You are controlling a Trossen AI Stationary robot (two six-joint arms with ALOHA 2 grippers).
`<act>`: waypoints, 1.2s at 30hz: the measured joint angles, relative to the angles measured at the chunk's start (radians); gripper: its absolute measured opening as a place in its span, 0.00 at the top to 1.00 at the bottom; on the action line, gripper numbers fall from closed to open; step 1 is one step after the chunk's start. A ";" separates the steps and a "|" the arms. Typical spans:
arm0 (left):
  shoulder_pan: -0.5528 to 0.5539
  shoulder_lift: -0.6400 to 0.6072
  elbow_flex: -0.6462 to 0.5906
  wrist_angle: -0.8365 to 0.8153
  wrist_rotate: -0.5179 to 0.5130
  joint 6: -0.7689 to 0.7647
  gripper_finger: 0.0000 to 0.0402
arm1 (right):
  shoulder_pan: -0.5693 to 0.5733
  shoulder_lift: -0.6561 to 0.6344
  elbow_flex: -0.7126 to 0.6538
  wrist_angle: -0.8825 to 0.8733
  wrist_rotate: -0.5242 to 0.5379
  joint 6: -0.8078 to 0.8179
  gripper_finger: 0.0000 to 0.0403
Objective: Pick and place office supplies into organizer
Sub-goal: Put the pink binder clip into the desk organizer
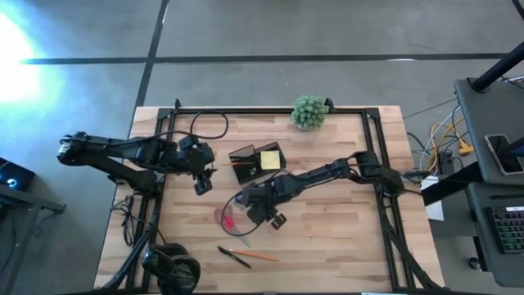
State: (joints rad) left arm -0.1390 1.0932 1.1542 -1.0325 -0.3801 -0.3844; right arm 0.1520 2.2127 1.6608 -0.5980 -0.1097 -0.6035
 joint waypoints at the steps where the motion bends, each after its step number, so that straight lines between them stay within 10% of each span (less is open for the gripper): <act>1: 0.000 0.001 0.000 0.000 0.000 0.000 0.62 | 0.000 0.008 0.000 0.011 0.009 0.000 0.68; 36: 0.000 -0.001 0.000 -0.002 0.000 -0.001 0.62 | -0.040 0.041 0.014 -0.022 -0.057 0.023 0.74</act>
State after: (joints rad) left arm -0.1387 1.0924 1.1542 -1.0344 -0.3798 -0.3855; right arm 0.1120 2.2538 1.6752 -0.6200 -0.1663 -0.5801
